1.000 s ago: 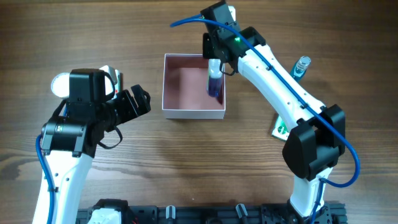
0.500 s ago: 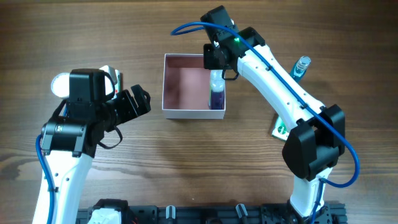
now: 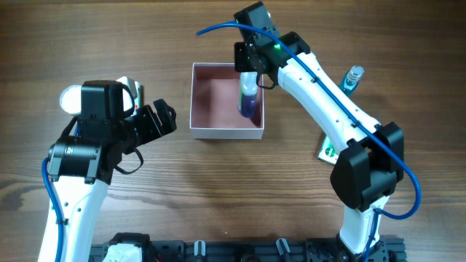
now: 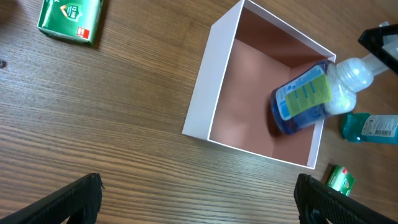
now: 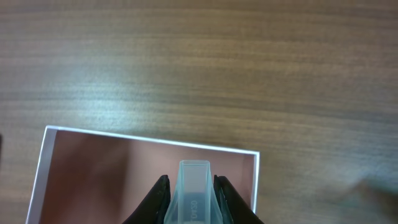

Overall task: Pack container
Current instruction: 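Lower the pump bottle into the box and open right gripper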

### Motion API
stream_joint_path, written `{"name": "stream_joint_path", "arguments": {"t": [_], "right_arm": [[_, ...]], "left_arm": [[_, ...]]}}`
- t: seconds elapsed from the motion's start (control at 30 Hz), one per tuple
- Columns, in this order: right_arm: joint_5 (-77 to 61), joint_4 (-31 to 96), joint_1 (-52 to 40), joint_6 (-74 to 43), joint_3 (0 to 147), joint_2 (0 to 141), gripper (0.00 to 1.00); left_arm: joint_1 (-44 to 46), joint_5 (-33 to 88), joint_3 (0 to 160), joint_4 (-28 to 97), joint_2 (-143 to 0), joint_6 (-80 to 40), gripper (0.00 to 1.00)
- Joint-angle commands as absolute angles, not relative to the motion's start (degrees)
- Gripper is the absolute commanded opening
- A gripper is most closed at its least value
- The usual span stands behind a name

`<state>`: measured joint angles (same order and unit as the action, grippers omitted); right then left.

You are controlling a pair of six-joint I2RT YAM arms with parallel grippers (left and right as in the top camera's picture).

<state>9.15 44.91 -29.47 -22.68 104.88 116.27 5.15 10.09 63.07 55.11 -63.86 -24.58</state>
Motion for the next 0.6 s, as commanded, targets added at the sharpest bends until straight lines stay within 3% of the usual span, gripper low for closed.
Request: {"name": "stream_joint_path", "arguments": {"t": [0.0,0.57], "right_arm": [[15.1,43.9,-29.7,-22.0,106.4,115.9,0.24],[16.7,44.0,-29.7,-21.1,106.4,121.0,0.22]], "left_arm": [[5.4,9.3,64.3,55.1,-63.9,-25.3,1.00],[5.4,9.5,64.3,55.2,-63.9,-25.3,1.00]]}}
